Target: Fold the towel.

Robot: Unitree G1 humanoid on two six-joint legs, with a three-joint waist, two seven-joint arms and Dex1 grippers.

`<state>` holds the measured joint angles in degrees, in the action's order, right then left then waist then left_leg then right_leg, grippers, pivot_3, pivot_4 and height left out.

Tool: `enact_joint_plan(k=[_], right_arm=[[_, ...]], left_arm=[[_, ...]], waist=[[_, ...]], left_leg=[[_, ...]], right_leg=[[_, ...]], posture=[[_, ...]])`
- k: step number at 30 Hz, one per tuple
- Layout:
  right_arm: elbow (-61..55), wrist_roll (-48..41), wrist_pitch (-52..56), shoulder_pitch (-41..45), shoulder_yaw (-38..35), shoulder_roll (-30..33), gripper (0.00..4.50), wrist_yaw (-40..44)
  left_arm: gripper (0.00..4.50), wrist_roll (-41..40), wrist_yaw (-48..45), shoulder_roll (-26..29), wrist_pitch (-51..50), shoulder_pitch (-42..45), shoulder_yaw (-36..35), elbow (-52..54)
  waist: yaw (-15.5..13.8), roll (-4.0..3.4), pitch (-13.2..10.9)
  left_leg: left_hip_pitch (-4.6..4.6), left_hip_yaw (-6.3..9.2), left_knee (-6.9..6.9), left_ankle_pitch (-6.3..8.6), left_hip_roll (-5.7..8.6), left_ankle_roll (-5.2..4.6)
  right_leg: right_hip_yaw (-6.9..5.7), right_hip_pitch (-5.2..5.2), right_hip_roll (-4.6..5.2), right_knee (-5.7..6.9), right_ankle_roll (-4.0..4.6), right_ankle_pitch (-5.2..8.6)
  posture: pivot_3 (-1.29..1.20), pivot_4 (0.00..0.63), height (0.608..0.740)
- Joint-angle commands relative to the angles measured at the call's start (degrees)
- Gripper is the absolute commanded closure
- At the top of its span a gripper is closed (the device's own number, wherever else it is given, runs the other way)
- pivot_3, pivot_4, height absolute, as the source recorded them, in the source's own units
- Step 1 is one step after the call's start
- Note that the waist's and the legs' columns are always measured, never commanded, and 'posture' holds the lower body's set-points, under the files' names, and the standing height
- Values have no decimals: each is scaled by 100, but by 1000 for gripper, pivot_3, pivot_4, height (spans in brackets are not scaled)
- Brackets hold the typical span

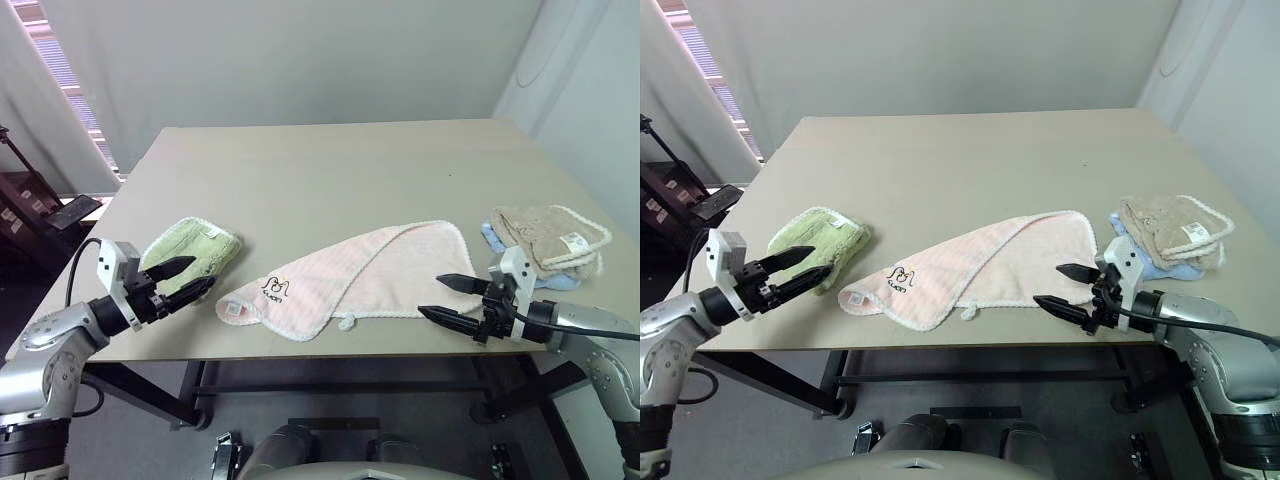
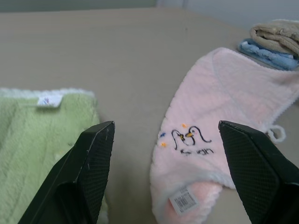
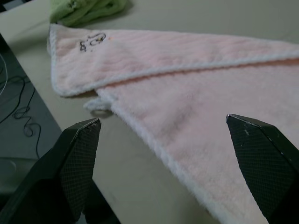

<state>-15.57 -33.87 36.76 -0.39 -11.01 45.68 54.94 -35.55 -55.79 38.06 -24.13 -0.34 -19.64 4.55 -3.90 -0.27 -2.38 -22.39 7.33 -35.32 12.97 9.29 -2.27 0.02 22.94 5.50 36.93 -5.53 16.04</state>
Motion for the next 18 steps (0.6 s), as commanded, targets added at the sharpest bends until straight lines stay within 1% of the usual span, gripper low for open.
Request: enact_joint_plan(k=[1,4,7,11,14,15,16,18], right_arm=[[1,-82,-47,277,-54,76,21,124],[42,-232,-63,437,-152,-123,21,35],[19,-356,211,652,-214,-333,21,-371],[37,-456,523,933,-237,-436,21,-724],[460,106,713,1452,90,-688,21,-1614],[670,301,632,1621,96,-875,21,-1967],[874,417,534,1733,59,-1000,21,-2177],[1253,796,222,1940,208,-1283,21,-2537]], left_arm=[[745,-14,90,-53,169,63,-61,230],[745,-74,115,-102,120,99,-16,296],[745,-78,80,-111,120,88,39,346],[745,-48,120,-186,118,175,177,383],[745,39,59,-319,198,291,437,340],[745,21,76,-381,195,369,495,318],[745,22,140,-453,179,437,562,331],[745,65,162,-518,207,609,646,219]], waist=[[6,0,0],[16,4,1],[18,7,1],[5,7,1],[10,9,3],[12,10,4],[10,14,6],[9,17,8]], left_leg=[[0,0,0,0,0,0],[1,-1,0,0,-1,0],[1,-1,1,0,-3,0],[-1,-3,2,0,-2,0],[-1,-4,1,0,-3,0],[3,-5,0,0,-3,0],[3,-7,-1,-1,-3,1],[3,-7,-1,-1,-3,2]], right_leg=[[0,0,0,0,0,0],[0,-8,0,2,0,0],[0,-7,-2,2,0,0],[1,7,-1,1,0,-1],[1,6,-1,2,1,-2],[1,5,-2,4,4,-3],[1,4,-1,4,6,-5],[1,4,-2,5,7,-6]], posture=[[0,0,737],[0,0,737],[0,0,737],[0,0,737],[0,0,737],[0,0,737],[0,0,737],[0,0,737]])
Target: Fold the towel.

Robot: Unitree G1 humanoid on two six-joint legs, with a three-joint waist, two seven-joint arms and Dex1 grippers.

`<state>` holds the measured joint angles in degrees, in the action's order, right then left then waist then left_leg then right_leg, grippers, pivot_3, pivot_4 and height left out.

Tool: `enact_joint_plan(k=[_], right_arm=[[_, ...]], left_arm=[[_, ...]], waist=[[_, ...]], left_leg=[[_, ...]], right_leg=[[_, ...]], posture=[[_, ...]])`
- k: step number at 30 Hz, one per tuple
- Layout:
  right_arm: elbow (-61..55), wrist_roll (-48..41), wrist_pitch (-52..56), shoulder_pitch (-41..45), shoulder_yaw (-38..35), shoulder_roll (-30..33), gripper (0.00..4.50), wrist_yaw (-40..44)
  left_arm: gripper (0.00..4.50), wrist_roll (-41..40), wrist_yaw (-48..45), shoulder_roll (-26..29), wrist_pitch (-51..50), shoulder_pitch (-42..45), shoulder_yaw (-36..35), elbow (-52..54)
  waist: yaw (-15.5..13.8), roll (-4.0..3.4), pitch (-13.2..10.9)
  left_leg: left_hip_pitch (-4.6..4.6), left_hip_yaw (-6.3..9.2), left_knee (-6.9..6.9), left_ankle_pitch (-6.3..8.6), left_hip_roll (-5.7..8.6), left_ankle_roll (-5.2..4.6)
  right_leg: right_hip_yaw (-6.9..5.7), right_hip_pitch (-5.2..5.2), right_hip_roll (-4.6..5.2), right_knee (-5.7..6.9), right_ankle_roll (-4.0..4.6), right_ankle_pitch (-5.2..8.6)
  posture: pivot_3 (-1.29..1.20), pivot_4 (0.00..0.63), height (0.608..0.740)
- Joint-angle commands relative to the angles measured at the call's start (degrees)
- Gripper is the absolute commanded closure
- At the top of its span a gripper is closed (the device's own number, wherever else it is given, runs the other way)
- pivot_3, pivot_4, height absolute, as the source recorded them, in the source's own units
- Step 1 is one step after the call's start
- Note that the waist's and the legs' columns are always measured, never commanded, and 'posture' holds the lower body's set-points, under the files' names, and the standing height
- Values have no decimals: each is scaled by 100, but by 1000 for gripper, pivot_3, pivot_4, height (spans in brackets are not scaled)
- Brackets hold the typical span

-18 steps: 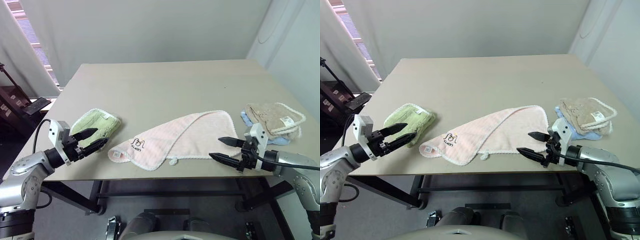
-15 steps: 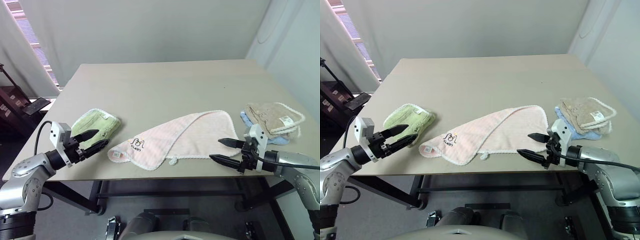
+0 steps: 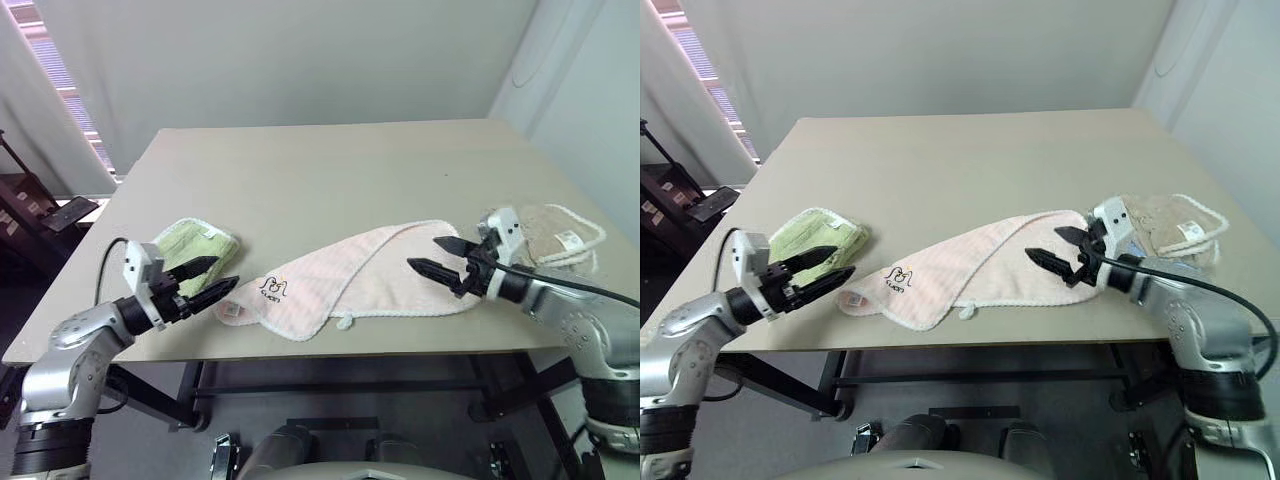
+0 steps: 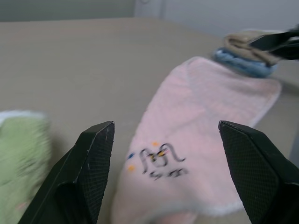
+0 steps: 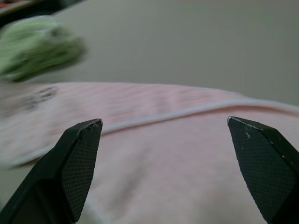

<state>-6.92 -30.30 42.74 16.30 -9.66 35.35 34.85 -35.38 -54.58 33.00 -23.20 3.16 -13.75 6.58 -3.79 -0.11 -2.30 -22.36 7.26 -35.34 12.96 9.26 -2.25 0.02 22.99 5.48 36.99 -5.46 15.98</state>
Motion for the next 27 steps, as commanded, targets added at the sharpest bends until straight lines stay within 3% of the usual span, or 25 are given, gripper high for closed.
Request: enact_joint_plan(k=[1,8,13,18,27], right_arm=[[580,567,-532,370,113,-385,21,-643],[2410,1326,-1474,1383,233,-915,21,-1180],[4866,1659,-2262,2726,103,-1069,21,-1420],[6591,1995,-2899,3488,100,-1096,21,-1805],[7818,2313,-3105,3998,115,-1206,21,-2012]], left_arm=[[745,73,51,-32,125,338,95,-32],[745,248,-45,-105,325,641,277,-317],[745,298,-6,-250,466,762,348,-433],[745,373,86,-459,579,785,445,-416],[745,401,352,-587,614,581,401,-159]], waist=[[0,1,0],[56,-2,2],[172,-3,1],[179,-2,2],[378,-4,2]], left_leg=[[0,0,0,-1,0,0],[-3,-10,9,-5,0,6],[1,-11,6,-13,-1,17],[7,-7,10,-22,-14,30],[5,-8,17,-38,-21,55]], right_leg=[[0,3,-1,0,-1,-1],[11,19,-4,9,-15,-15],[17,12,-14,12,5,-27],[19,15,-30,14,21,-37],[33,8,-42,25,36,-45]], posture=[[0,0,737],[0,0,737],[0,0,737],[0,0,737],[0,0,737]])
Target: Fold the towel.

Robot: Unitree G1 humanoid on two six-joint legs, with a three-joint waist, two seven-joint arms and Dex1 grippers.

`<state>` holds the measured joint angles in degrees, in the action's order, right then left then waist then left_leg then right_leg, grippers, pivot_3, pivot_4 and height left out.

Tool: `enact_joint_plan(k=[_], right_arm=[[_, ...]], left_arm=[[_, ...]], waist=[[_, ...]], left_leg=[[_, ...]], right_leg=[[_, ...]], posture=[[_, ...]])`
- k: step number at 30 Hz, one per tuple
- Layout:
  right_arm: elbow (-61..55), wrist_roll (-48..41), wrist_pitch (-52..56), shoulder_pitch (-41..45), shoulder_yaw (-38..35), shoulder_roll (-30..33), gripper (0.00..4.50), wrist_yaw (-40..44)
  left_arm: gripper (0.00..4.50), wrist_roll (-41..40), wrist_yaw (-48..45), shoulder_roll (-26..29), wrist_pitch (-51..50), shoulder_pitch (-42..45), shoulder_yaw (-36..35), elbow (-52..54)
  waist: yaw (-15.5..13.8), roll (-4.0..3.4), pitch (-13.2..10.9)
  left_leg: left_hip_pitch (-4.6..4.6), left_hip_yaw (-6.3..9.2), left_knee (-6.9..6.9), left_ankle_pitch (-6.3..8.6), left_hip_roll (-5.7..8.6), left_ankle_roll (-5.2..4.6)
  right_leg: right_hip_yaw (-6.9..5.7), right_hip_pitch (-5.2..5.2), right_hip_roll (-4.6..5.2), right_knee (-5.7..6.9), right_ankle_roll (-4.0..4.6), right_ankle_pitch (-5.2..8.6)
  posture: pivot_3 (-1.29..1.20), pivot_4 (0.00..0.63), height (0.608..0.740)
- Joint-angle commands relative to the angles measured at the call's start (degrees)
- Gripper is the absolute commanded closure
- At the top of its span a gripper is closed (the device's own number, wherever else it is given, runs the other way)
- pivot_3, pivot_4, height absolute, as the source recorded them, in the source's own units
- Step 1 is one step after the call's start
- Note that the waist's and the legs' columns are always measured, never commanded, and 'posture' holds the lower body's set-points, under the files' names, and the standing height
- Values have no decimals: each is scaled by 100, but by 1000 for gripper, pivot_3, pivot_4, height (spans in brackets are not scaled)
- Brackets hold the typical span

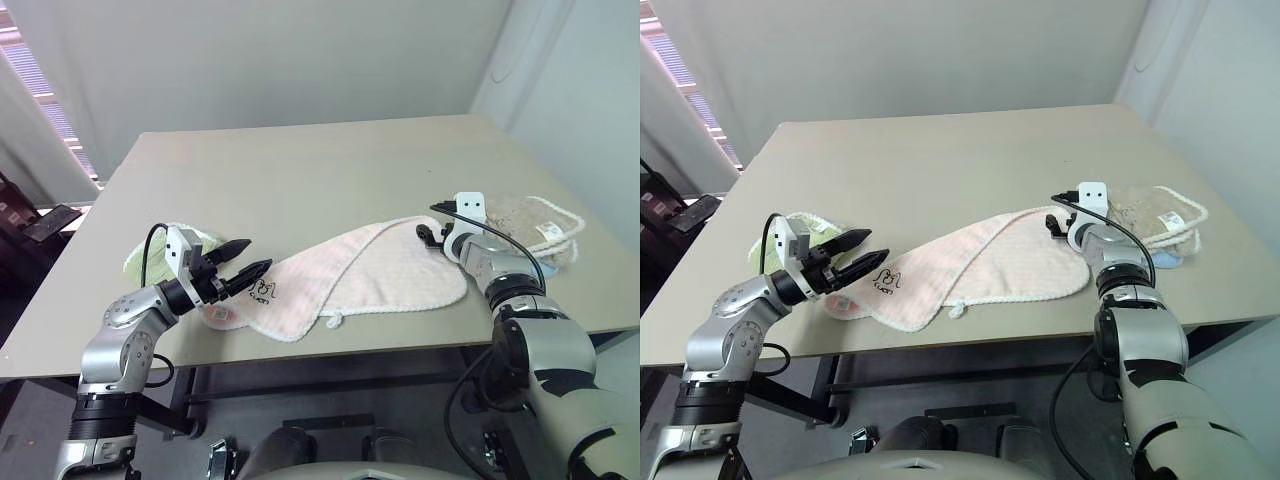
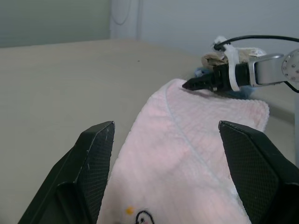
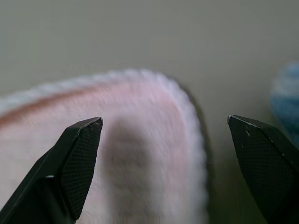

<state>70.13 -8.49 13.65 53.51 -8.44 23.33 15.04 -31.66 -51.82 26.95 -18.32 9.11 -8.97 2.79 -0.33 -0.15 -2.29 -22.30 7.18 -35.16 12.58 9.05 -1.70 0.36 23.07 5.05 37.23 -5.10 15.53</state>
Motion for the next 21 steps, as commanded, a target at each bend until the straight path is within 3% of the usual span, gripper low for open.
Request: enact_joint_plan(k=[1,4,6,13,21], right_arm=[[161,175,-228,294,-6,-8,21,-59],[250,291,-318,350,23,-43,21,31],[291,354,-300,412,39,-93,387,20],[395,407,-88,540,-14,-314,2747,149],[447,571,-95,472,11,-341,2747,-38]], left_arm=[[745,29,92,14,133,-39,-72,238],[745,33,189,-21,148,-154,-39,383],[745,25,265,-37,135,-214,-37,475],[745,6,336,28,157,-335,-107,572],[745,63,233,167,331,-372,-160,345]], waist=[[63,0,0],[138,-3,1],[153,-3,1],[131,-5,1],[132,-10,1]], left_leg=[[0,0,0,3,-2,-4],[0,0,0,0,-5,-2],[1,0,-1,-1,-7,1],[2,0,-2,-14,-43,23],[3,-1,-2,-20,-50,34]], right_leg=[[1,0,-3,0,3,-1],[1,2,-5,7,4,-3],[2,3,-8,10,6,-3],[3,8,-47,11,45,-14],[2,9,-55,12,60,-17]], posture=[[0,0,737],[0,0,737],[0,0,737],[0,0,737],[0,0,737]])
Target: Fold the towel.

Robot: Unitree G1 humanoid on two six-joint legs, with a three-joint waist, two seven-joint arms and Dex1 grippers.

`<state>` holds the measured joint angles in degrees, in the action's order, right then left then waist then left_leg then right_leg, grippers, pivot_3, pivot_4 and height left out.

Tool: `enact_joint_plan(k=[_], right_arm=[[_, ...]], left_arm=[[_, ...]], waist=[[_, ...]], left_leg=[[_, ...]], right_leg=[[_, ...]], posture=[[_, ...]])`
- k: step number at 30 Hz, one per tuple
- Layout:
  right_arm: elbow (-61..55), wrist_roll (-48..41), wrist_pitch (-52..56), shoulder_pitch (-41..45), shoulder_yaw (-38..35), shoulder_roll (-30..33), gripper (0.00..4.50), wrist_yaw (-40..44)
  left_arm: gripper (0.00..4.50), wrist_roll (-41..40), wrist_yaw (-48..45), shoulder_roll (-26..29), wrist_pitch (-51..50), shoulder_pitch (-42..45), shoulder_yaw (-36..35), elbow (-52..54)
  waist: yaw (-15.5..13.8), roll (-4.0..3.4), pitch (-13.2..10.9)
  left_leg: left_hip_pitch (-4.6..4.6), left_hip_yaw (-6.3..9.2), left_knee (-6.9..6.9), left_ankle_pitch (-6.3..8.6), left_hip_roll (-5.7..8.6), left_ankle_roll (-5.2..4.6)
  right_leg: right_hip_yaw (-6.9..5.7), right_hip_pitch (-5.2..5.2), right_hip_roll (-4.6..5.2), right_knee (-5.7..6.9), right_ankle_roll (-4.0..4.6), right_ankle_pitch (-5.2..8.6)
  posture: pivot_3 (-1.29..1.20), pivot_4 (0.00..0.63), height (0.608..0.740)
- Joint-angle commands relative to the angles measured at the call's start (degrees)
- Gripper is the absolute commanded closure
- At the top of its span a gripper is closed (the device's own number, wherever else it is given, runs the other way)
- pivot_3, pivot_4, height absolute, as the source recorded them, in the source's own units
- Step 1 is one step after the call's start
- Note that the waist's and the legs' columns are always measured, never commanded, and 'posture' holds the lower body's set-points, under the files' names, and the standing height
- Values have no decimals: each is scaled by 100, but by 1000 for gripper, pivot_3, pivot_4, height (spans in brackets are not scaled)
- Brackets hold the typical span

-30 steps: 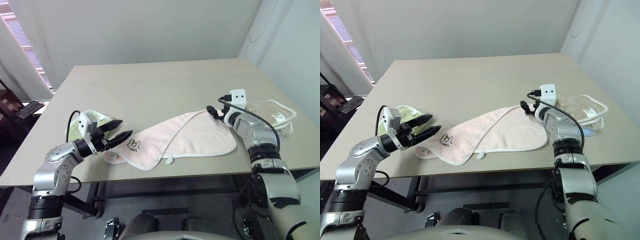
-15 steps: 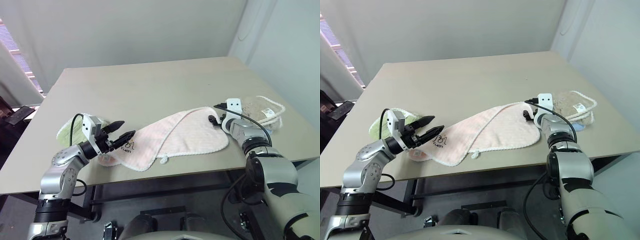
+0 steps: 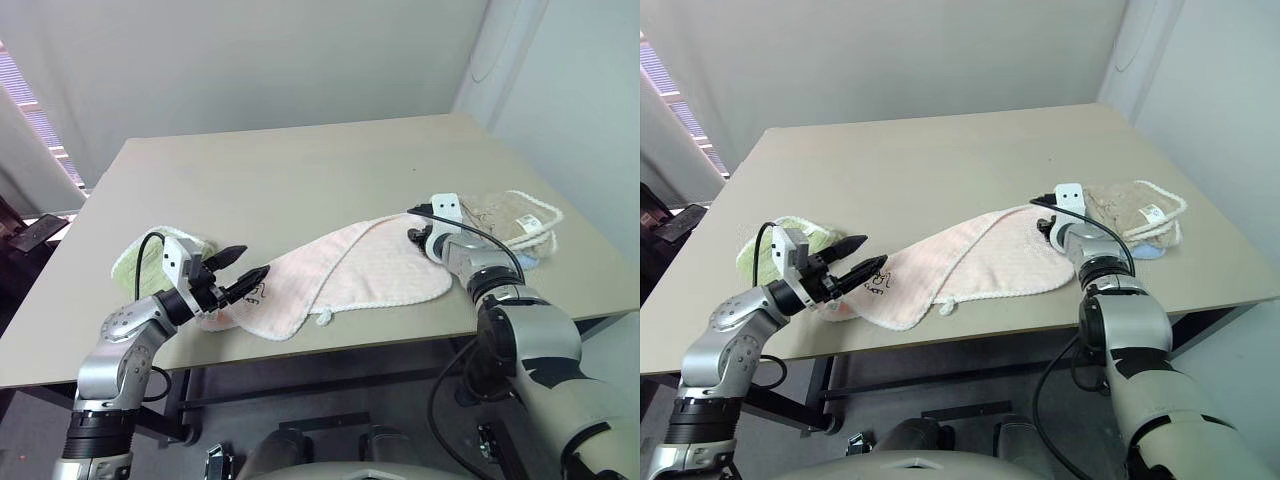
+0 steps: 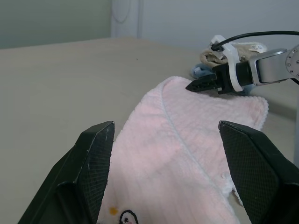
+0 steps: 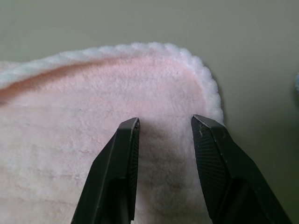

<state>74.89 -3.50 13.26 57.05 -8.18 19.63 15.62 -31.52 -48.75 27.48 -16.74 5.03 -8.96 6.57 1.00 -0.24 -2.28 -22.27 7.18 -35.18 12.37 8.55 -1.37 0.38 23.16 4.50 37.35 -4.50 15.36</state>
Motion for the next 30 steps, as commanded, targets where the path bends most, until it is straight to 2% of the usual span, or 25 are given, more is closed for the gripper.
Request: enact_joint_plan(k=[1,6,9,12,17,21,25,30], right_arm=[[-19,102,-44,102,0,30,2747,-109],[-27,256,-106,43,97,-29,2747,-8],[-28,286,-47,31,109,-47,2172,43],[-5,318,163,28,145,-86,1177,239],[13,392,436,-14,237,-163,1177,556],[3,572,454,-73,394,-168,1177,600],[34,662,605,-133,458,-146,2072,439],[-23,600,585,-130,394,-109,3896,380]], left_arm=[[745,50,-98,124,191,44,-161,-68],[745,93,-197,137,281,131,-140,-261],[745,104,-224,114,285,154,-124,-276],[745,113,-221,109,274,150,-121,-246],[745,109,-236,132,262,118,-129,-198],[745,113,-235,164,251,105,-154,-179],[745,109,-229,193,223,102,-166,-154],[745,90,-201,210,164,117,-151,-108]], waist=[[0,-1,1],[0,-2,1],[1,-2,2],[2,-1,3],[3,-1,3],[6,-1,3],[-1,0,7],[-38,2,13]], left_leg=[[0,0,1,0,0,0],[0,0,1,0,0,1],[0,0,1,-1,-1,1],[3,0,1,-1,-1,1],[38,0,3,1,-3,2],[89,0,13,3,-6,1],[94,2,11,3,-7,2],[96,2,5,3,-7,2]], right_leg=[[0,0,0,0,0,0],[0,1,0,0,0,0],[0,1,-1,1,0,0],[0,-1,-1,1,0,0],[0,-14,-1,0,1,1],[0,-73,-3,-5,1,5],[0,-70,-5,-4,1,5],[0,-76,-5,-5,1,5]], posture=[[0,0,737],[0,0,737],[0,0,737],[0,0,737],[0,0,737],[0,0,737],[0,0,737],[0,0,737]])
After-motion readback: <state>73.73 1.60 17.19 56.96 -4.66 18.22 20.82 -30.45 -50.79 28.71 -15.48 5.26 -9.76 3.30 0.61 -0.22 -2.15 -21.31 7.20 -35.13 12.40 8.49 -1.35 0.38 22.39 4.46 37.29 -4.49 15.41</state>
